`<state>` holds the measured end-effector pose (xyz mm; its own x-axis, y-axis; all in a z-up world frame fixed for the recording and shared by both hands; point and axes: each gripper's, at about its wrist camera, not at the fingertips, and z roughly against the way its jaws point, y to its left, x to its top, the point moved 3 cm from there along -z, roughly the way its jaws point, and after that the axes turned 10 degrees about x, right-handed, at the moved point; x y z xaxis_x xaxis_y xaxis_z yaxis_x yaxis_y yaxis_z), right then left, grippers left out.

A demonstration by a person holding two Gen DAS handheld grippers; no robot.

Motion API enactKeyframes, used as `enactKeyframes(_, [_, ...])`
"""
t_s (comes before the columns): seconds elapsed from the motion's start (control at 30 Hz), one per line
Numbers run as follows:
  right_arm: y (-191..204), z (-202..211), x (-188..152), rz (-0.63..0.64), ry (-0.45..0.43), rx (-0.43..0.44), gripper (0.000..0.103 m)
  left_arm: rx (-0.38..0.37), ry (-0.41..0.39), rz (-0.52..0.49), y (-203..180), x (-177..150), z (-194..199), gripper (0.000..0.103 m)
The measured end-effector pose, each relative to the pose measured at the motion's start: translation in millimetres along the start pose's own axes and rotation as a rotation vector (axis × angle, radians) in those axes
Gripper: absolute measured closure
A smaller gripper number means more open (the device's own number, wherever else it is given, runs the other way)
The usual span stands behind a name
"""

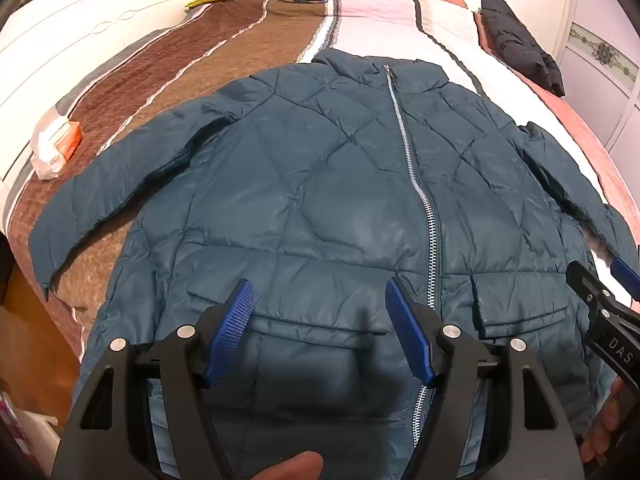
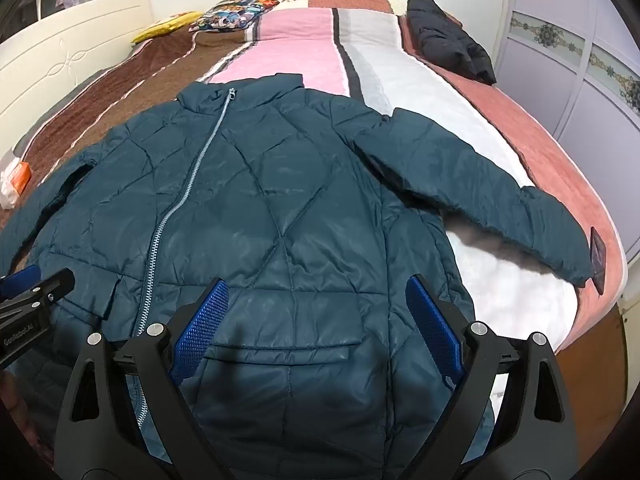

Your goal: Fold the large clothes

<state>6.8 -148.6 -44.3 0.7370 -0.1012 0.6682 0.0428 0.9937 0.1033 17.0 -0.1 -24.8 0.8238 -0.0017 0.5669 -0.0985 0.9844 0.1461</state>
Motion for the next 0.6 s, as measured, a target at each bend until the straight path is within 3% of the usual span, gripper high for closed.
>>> enactKeyframes(0.6, [-2.9, -3.1, -0.9, -0.006, 0.007, 0.005, 0.013, 0.0, 0.013, 0.011, 1.3, -2.8, -2.8, 0.035])
